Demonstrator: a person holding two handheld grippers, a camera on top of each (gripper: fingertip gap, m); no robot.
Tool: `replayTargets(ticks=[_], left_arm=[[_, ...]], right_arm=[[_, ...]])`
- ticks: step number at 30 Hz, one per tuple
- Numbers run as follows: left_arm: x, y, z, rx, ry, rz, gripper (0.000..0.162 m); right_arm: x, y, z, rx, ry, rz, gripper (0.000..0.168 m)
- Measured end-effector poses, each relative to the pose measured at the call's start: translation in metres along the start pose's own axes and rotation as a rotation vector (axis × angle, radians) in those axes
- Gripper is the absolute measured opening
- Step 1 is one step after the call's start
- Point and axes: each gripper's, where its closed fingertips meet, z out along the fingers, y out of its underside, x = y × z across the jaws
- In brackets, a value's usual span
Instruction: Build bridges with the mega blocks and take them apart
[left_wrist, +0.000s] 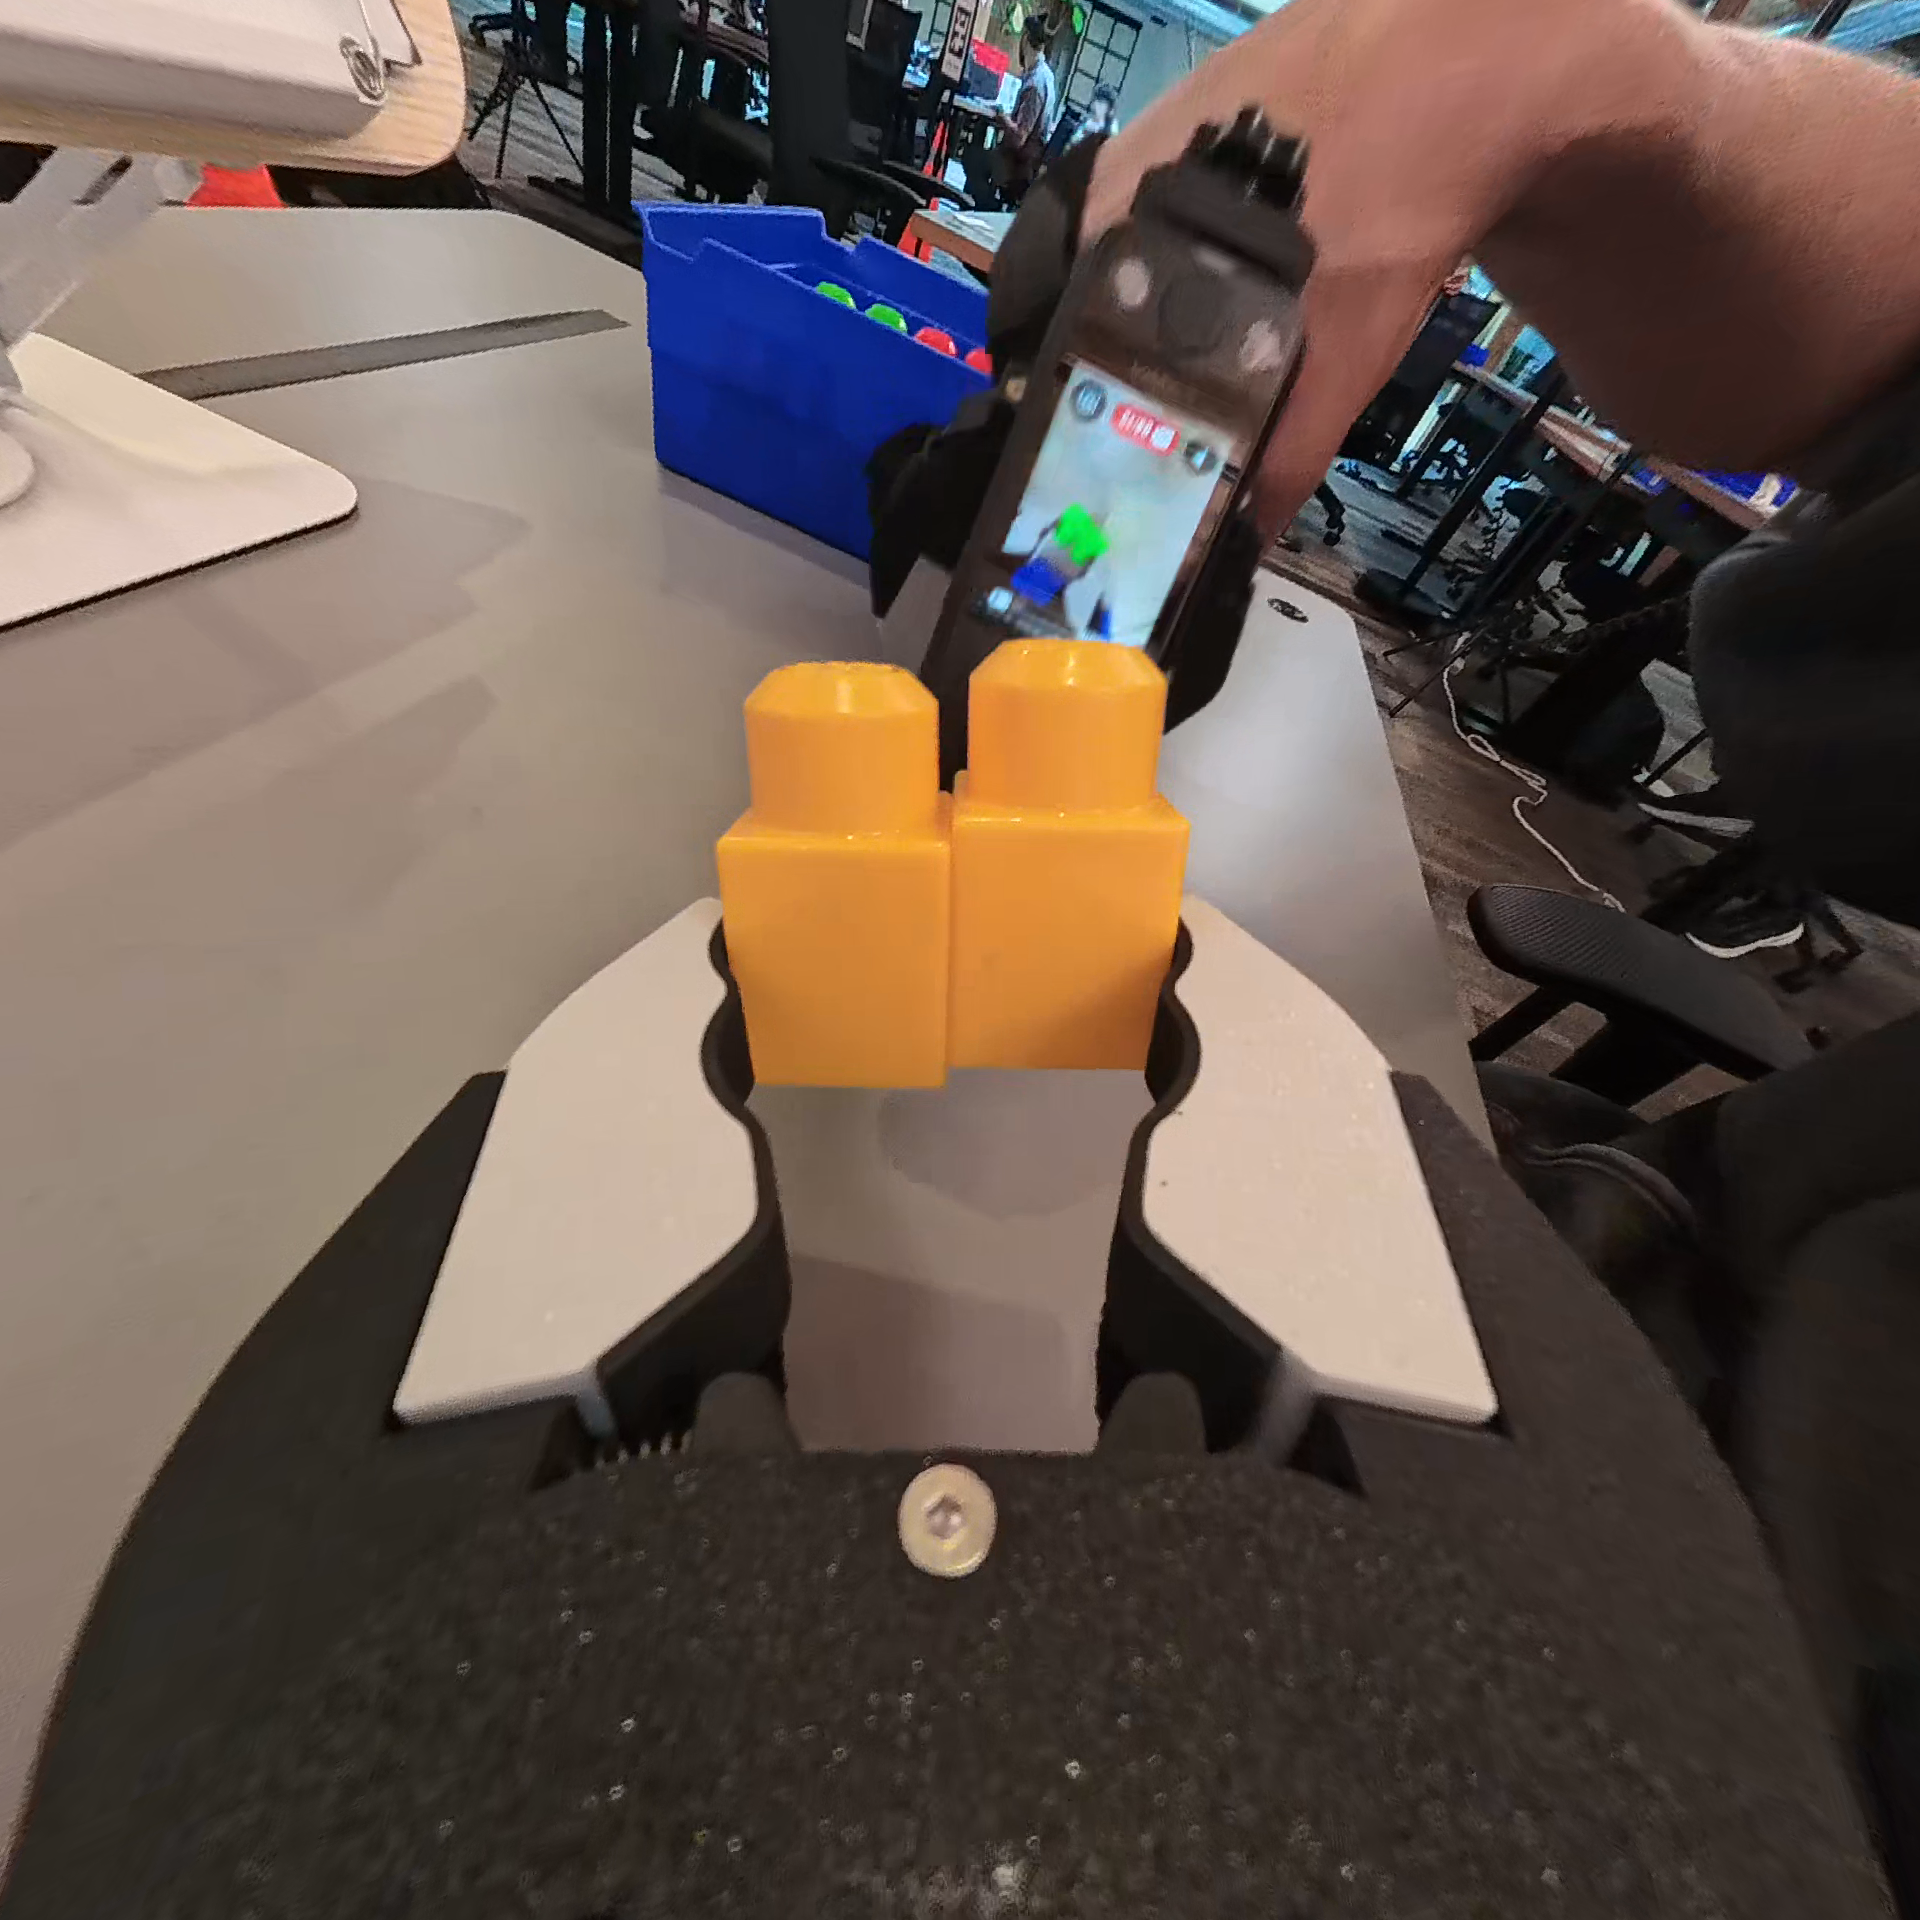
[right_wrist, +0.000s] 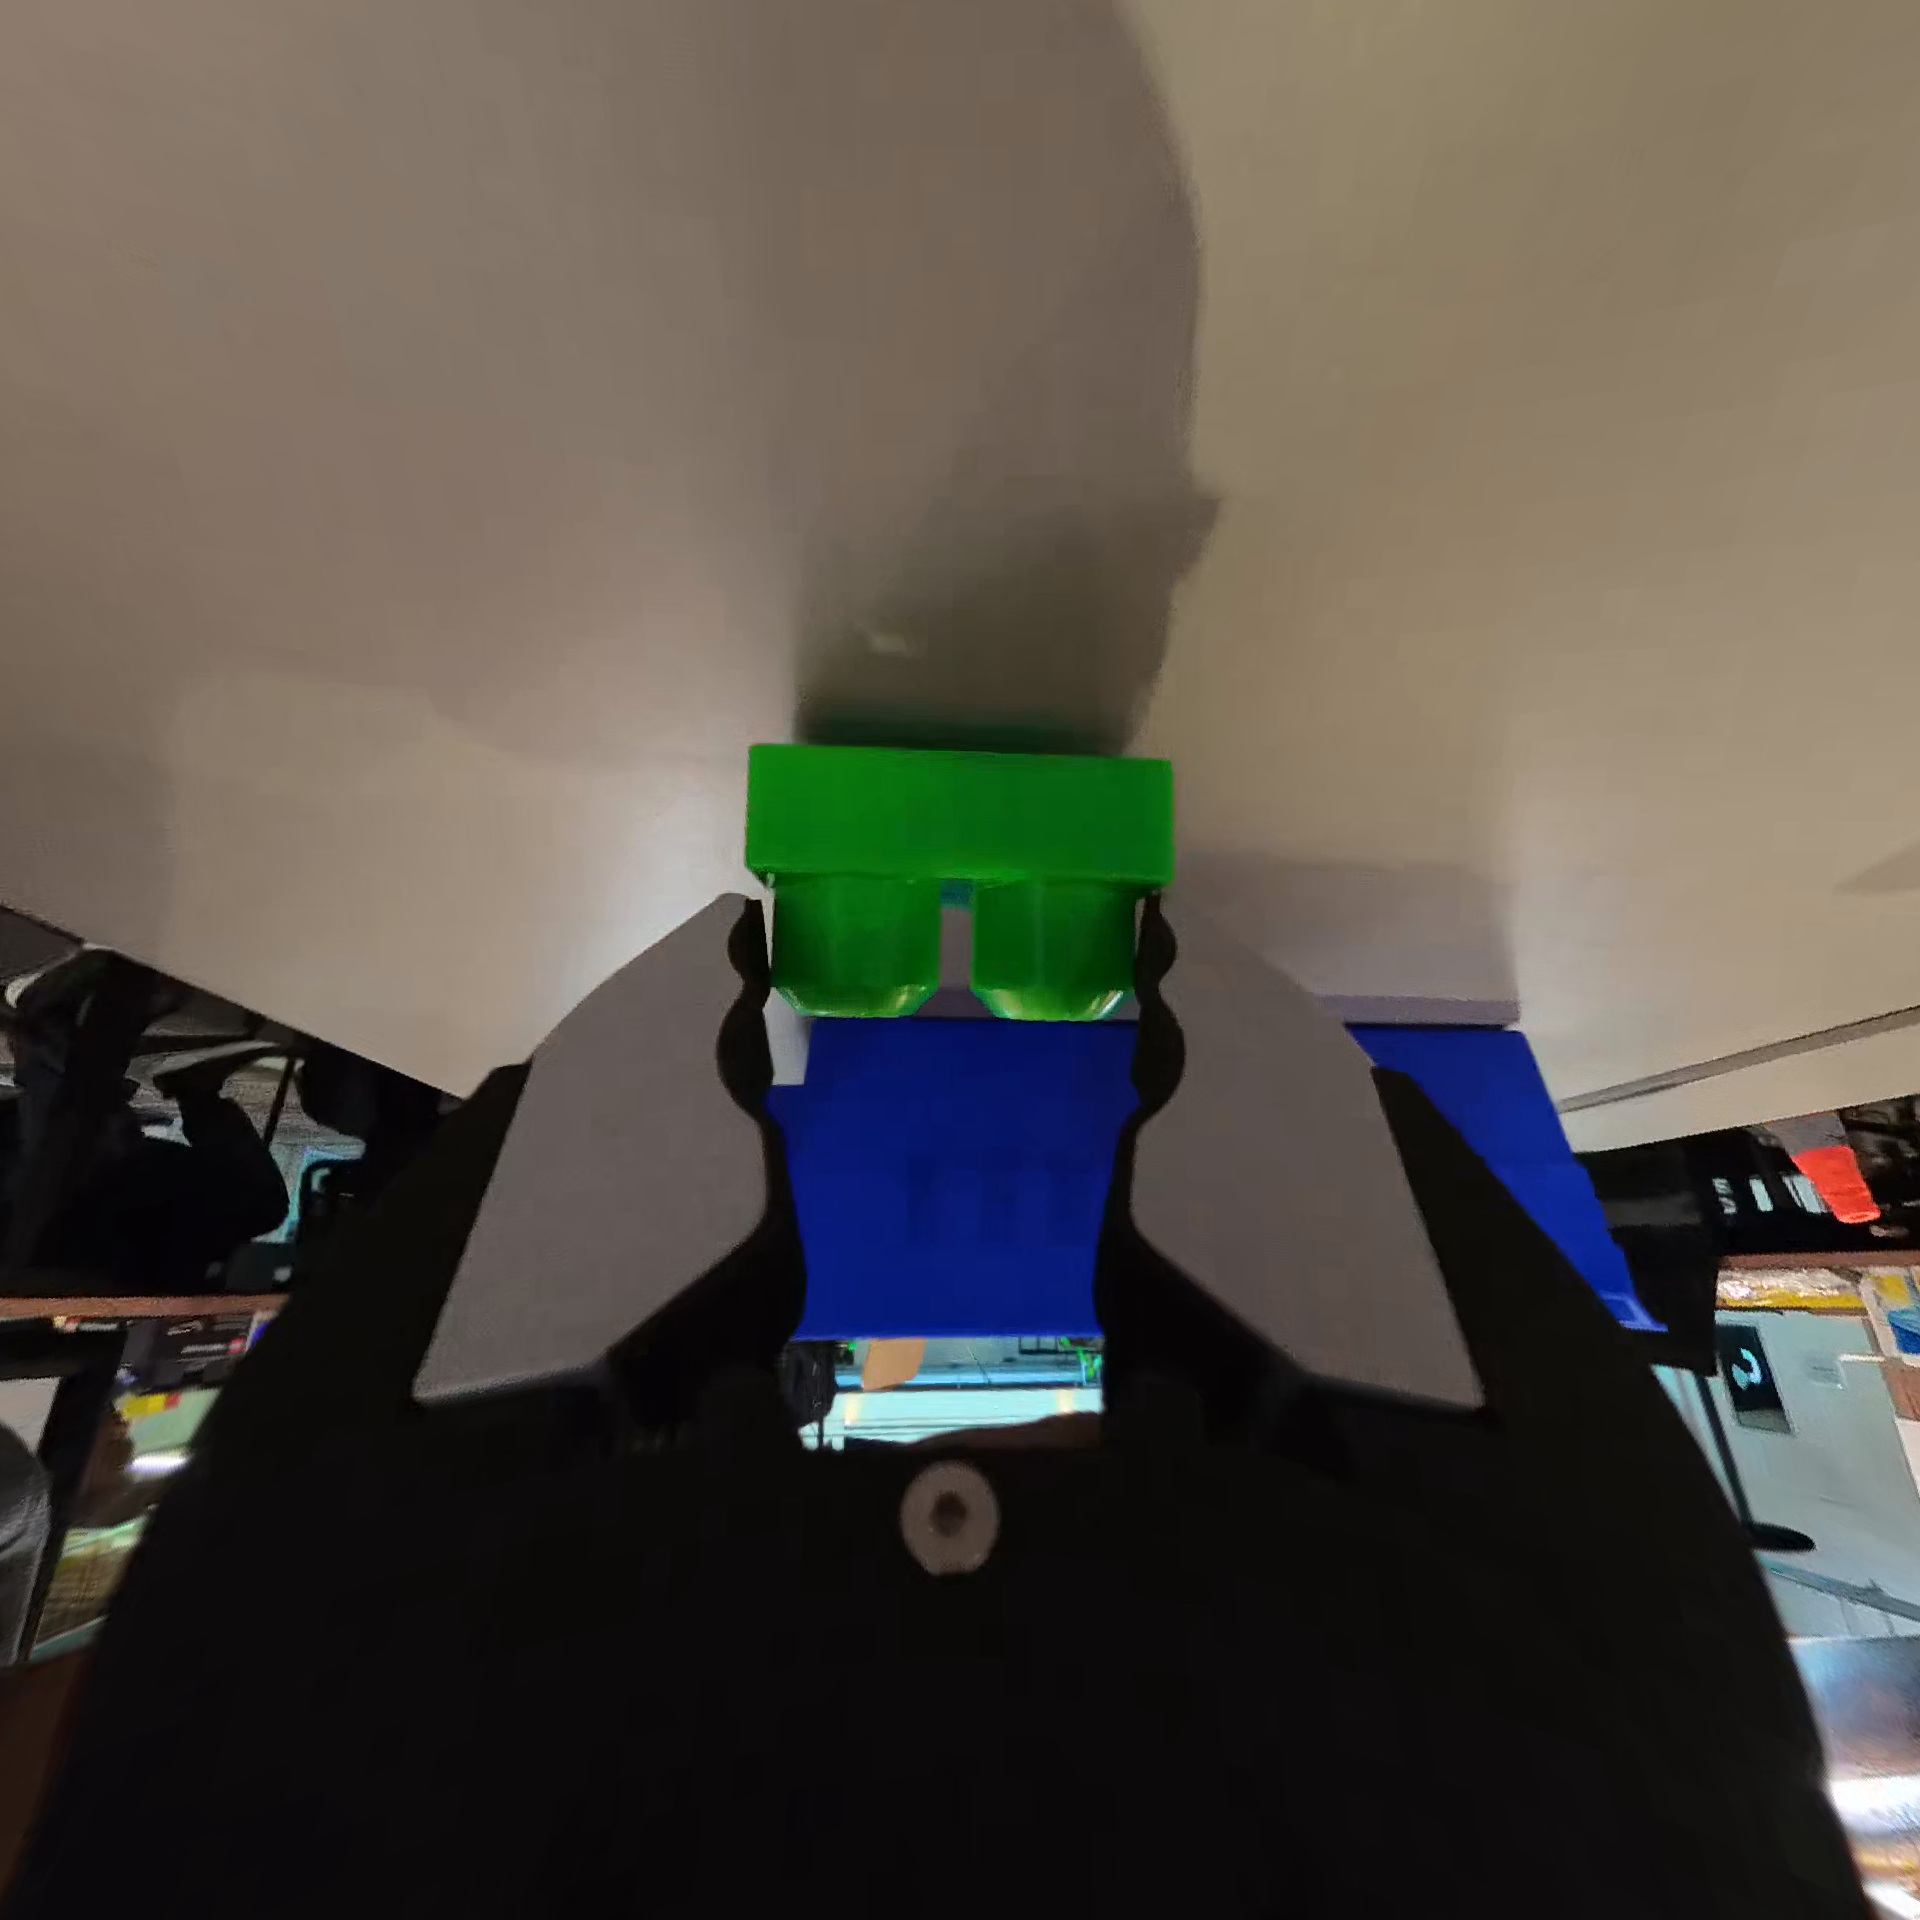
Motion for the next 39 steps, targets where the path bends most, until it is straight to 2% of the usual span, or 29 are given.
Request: replayTargets(ticks=[3, 6, 8, 10, 12, 15, 17, 18, 20, 22, 25, 27, 29, 30, 33, 36, 39], left_arm=[[0.002, 0.002, -0.004, -0.005, 0.004, 0.006, 0.075], [0.002, -0.001, -0.01, 0.015, 0.002, 0.006, 0.075], [0.002, -0.006, -0.015, 0.046, 0.009, -0.008, 0.075], [0.002, -0.007, -0.018, 0.059, 0.009, -0.018, 0.075], [0.001, -0.007, -0.018, 0.056, -0.002, -0.012, 0.075], [0.002, -0.004, -0.014, 0.042, -0.012, -0.012, 0.075], [0.003, -0.002, -0.01, 0.027, -0.012, -0.014, 0.075], [0.004, -0.001, -0.008, 0.022, -0.013, -0.011, 0.075], [0.007, 0.001, -0.004, 0.012, -0.007, -0.008, 0.075], [0.008, 0.002, -0.002, 0.009, -0.008, -0.003, 0.075], [0.008, 0.003, -0.002, 0.01, -0.01, -0.011, 0.075], [0.007, 0.002, -0.003, 0.017, -0.01, -0.018, 0.075], [0.007, 0.001, -0.004, 0.02, -0.014, -0.014, 0.075], [0.006, 0.001, -0.004, 0.017, -0.021, -0.01, 0.075], [0.001, 0.003, -0.004, -0.002, -0.068, 0.022, 0.075], [-0.005, 0.009, -0.001, -0.044, -0.14, 0.079, 0.075], [-0.012, 0.017, 0.001, -0.104, -0.243, 0.182, 0.075]], right_arm=[[-0.001, -0.01, 0.003, 0.028, -0.014, 0.015, 0.076], [-0.004, -0.016, -0.005, 0.151, -0.031, 0.058, 0.087], [-0.005, -0.011, -0.018, 0.299, -0.008, 0.131, 0.089], [-0.009, -0.002, -0.037, 0.539, 0.055, 0.222, 0.087], [-0.011, 0.013, -0.052, 0.831, 0.142, 0.431, 0.087], [-0.024, 0.025, -0.054, 1.282, 0.127, 0.945, 0.084], [-0.039, 0.021, -0.035, 1.426, 0.044, 1.265, 0.082], [-0.044, 0.015, -0.026, 1.441, 0.034, 1.344, 0.087], [-0.042, 0.012, -0.013, 1.379, 0.149, 1.466, 0.085], [-0.039, 0.002, -0.014, 1.322, 0.165, 1.525, 0.081], [-0.027, -0.01, -0.012, 1.236, 0.211, 1.549, 0.077], [-0.016, -0.02, -0.006, 1.206, 0.183, 1.565, 0.075], [-0.004, -0.016, -0.003, 1.175, 0.208, 1.589, 0.072], [0.003, -0.015, -0.003, 1.174, 0.213, 1.591, 0.068], [0.012, -0.028, 0.007, 1.129, 0.098, 1.524, 0.036], [0.014, -0.019, -0.007, 1.233, 0.1, 1.488, 0.036], [0.003, 0.009, -0.054, 1.515, 0.161, 1.454, 0.036]])
